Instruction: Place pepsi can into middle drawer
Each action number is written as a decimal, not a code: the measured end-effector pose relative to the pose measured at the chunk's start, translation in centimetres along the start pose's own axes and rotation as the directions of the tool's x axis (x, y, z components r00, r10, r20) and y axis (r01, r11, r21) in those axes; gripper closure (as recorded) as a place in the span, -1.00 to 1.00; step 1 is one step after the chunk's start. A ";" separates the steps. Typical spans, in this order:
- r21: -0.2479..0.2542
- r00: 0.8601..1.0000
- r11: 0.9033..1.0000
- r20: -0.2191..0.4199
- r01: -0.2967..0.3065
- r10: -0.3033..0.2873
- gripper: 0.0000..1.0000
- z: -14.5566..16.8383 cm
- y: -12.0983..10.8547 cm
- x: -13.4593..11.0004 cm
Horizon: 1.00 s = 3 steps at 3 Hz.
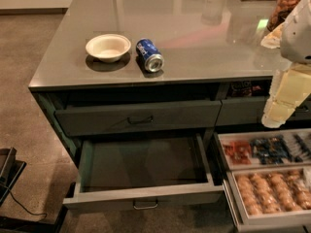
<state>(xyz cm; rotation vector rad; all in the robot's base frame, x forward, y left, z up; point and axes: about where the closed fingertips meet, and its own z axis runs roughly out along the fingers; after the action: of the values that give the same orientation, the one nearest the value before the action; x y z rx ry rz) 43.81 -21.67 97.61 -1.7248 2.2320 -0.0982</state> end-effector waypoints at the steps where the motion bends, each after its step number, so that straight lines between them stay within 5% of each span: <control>1: 0.000 1.000 1.000 0.000 0.000 0.000 -1.00 0.0 0.0 0.0; 3: 0.012 0.993 0.998 0.105 -0.061 0.059 -1.00 1.4 -1.9 -2.6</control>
Offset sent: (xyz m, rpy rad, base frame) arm 0.0114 0.0073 -0.0038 0.0463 -0.0078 -0.0172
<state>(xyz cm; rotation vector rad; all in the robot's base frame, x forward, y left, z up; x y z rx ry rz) 46.58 -19.56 97.29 -1.6146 2.1993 -0.0110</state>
